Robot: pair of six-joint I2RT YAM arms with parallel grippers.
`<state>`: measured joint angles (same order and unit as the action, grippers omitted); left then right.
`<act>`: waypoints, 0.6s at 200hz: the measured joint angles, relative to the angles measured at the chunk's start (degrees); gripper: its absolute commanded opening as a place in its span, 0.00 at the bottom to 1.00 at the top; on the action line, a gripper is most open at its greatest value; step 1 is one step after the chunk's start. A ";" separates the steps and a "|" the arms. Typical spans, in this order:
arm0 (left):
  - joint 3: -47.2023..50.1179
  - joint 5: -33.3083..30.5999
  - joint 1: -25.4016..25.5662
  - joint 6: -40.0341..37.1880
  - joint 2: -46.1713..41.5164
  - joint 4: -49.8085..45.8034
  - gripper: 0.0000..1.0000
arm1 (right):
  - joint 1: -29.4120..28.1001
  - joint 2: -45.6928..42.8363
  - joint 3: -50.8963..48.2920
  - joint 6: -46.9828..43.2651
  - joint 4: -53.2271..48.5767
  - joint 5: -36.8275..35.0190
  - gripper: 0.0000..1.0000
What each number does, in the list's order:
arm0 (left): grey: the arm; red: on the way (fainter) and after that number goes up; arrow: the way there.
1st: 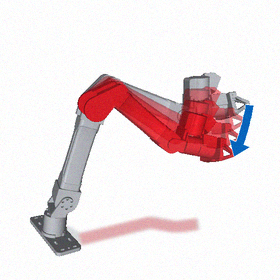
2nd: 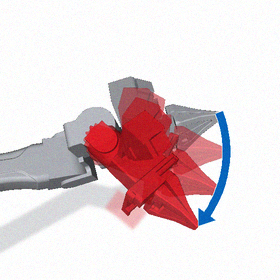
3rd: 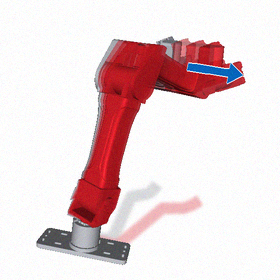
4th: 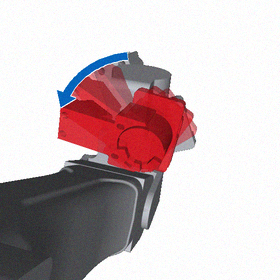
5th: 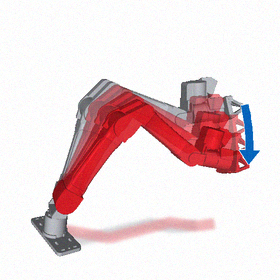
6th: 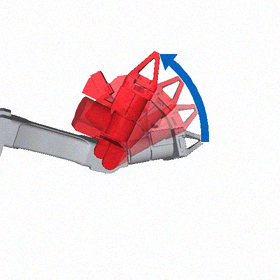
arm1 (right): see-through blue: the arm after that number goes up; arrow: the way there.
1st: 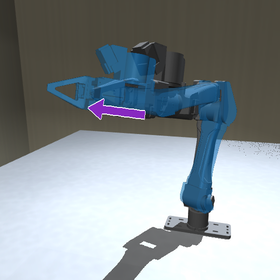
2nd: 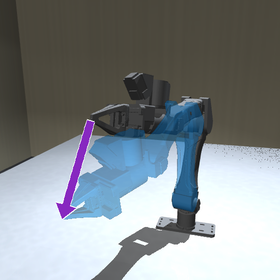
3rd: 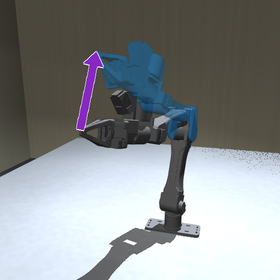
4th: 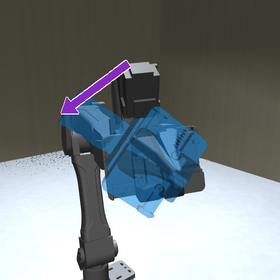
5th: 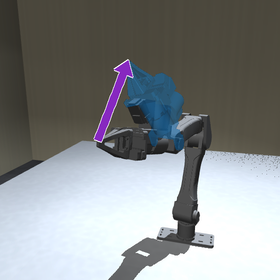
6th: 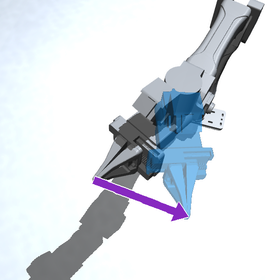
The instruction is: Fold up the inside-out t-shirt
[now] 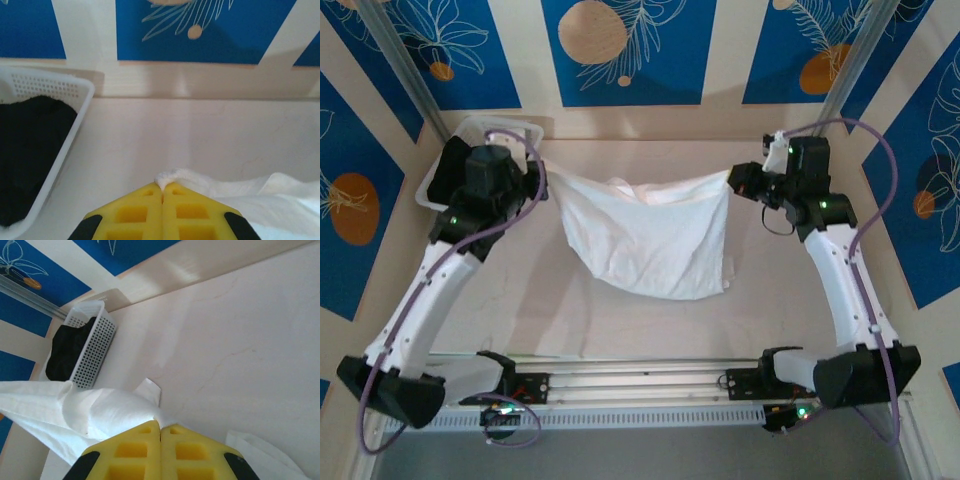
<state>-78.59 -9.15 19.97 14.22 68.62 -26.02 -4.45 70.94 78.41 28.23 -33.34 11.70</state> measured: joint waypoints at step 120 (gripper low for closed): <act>-16.46 3.65 -0.24 0.00 -20.28 3.80 0.00 | -2.16 -21.05 17.90 2.80 4.70 4.46 0.03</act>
<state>-95.04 -5.50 19.73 14.22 48.34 -22.22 -6.61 49.89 96.31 31.03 -28.64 16.16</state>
